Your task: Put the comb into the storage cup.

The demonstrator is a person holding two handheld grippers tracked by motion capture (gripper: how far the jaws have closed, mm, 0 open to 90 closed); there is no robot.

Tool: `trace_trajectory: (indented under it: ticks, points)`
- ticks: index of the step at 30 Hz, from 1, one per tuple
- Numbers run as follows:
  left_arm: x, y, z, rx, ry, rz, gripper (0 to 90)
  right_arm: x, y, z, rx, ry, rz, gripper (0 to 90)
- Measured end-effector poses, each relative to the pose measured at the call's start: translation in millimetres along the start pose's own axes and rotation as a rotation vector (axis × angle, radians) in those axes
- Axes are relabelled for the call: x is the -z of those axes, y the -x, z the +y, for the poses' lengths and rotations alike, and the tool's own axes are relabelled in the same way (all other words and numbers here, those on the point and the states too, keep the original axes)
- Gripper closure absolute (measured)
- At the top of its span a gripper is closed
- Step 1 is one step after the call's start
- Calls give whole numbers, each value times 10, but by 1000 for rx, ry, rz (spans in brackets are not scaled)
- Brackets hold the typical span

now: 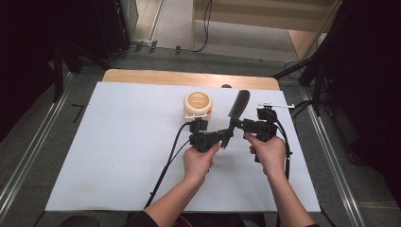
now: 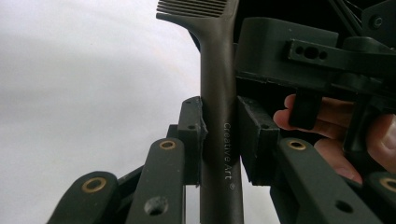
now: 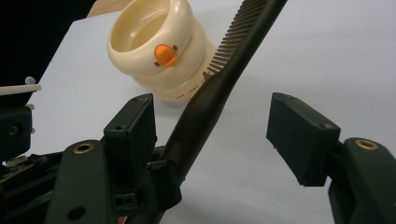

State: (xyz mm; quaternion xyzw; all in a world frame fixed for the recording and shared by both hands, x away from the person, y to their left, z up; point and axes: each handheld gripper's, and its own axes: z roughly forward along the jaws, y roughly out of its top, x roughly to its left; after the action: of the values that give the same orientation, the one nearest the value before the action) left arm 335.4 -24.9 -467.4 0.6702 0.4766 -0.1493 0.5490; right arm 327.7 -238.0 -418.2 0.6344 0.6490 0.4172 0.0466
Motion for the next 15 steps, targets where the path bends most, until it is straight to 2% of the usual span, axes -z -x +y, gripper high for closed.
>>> trace_trajectory:
  ticks: [8, 15]
  points:
    - [4, 13, -22, 7, 33, 3, 732, -49, -16, 13, -18, -16, -3, 329]
    - [-18, 17, -50, 10, 39, 3, 732, -105, -45, 13, -27, -23, -9, 367]
